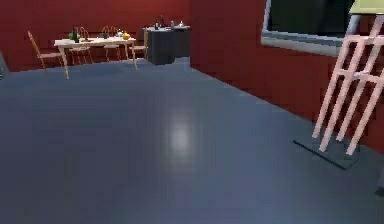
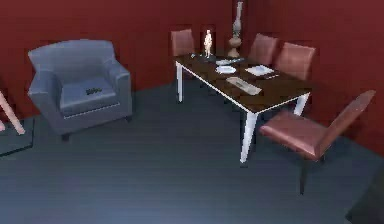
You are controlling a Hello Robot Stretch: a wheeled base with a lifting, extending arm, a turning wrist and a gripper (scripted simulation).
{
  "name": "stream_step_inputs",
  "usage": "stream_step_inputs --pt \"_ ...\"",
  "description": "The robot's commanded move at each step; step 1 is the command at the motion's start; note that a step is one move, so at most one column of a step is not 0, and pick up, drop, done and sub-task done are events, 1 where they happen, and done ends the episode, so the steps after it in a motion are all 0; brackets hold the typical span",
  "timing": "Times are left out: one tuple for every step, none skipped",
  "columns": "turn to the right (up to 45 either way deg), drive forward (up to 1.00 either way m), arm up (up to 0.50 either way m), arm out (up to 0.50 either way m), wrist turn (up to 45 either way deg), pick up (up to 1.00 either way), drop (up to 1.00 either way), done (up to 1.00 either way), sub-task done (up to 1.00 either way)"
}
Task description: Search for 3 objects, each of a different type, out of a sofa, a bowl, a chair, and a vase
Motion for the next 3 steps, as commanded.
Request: stream_step_inputs --pt "45.0 0.00 0.00 0.00 0.0 0.00 0.00 0.00 0.00" --pt "45.0 0.00 0.00 0.00 0.0 0.00 0.00 0.00 0.00" --pt "45.0 0.00 0.00 0.00 0.0 0.00 0.00 0.00 0.00"
